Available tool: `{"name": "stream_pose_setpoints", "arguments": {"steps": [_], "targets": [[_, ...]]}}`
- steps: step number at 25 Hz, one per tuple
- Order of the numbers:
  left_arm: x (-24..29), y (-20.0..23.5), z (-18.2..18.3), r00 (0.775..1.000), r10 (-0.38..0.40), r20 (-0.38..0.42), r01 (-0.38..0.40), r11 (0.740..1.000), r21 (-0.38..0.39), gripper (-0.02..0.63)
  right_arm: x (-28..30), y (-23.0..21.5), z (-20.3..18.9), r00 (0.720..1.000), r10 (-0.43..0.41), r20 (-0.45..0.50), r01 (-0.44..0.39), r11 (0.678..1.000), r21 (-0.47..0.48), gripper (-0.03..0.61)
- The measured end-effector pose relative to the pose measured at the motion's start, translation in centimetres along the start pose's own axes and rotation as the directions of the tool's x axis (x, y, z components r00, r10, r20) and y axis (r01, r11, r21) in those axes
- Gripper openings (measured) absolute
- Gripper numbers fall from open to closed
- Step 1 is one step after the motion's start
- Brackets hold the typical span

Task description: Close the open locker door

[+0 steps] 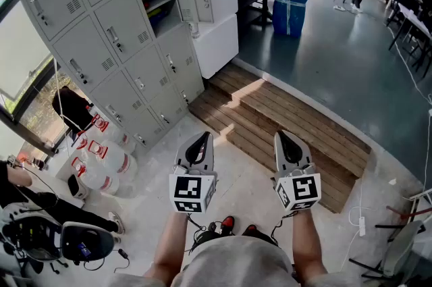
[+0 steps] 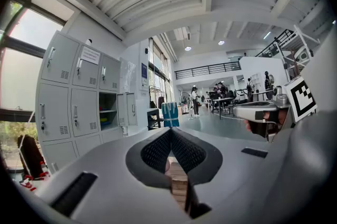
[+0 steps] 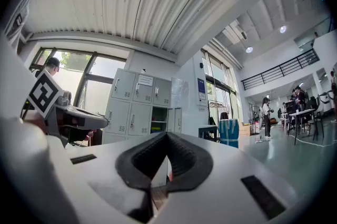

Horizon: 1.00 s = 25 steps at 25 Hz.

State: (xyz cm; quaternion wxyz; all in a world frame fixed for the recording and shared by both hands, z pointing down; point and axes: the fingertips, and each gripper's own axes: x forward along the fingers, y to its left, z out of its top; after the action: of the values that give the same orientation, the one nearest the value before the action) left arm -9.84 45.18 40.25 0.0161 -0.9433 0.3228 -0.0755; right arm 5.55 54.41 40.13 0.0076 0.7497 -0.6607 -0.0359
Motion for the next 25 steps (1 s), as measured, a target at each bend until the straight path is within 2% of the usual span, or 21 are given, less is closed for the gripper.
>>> {"name": "stream_pose_setpoints", "arguments": {"steps": [17,25], "targets": [[0.6,-2.2,-0.7,0.999,0.037,-0.005,-0.037,0.999,0.010,0.021,-1.0,-1.8,-1.3,0.999,0.047,0.008,-0.047,0.999,0.014,0.017],[3.6,0.2,-1.1,0.997,0.079,0.002,-0.079,0.997,0.002,0.021,2.5,-2.4,-2.7,0.997,0.078,0.005,-0.079,0.997,0.016,0.017]]}}
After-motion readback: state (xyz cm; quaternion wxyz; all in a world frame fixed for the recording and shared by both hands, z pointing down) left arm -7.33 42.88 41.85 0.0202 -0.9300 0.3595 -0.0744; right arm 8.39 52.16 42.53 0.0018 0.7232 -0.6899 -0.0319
